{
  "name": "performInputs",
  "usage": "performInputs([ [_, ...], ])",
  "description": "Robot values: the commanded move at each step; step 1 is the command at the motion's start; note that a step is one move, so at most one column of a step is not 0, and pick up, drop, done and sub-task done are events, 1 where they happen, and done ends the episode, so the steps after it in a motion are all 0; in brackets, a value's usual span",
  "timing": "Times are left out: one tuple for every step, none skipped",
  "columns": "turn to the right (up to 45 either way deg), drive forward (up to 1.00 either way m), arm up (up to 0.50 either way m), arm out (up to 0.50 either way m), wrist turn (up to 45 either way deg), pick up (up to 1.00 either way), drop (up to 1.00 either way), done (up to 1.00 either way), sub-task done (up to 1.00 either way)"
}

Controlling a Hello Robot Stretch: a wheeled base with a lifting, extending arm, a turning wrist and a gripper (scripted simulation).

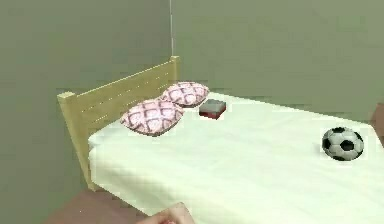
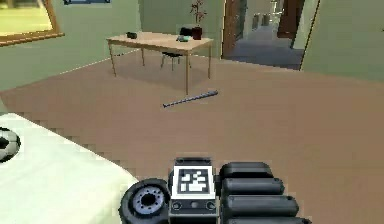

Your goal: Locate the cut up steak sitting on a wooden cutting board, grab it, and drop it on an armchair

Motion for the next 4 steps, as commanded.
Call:
performInputs([
  [-30.0,0.00,0.00,0.00,0.0,0.00,0.00,0.00,0.00],
  [0.0,0.25,0.00,0.00,0.0,0.00,0.00,0.00,0.00],
  [45.0,0.00,0.00,0.00,0.0,0.00,0.00,0.00,0.00],
  [33.0,0.00,0.00,0.00,0.0,0.00,0.00,0.00,0.00],
])
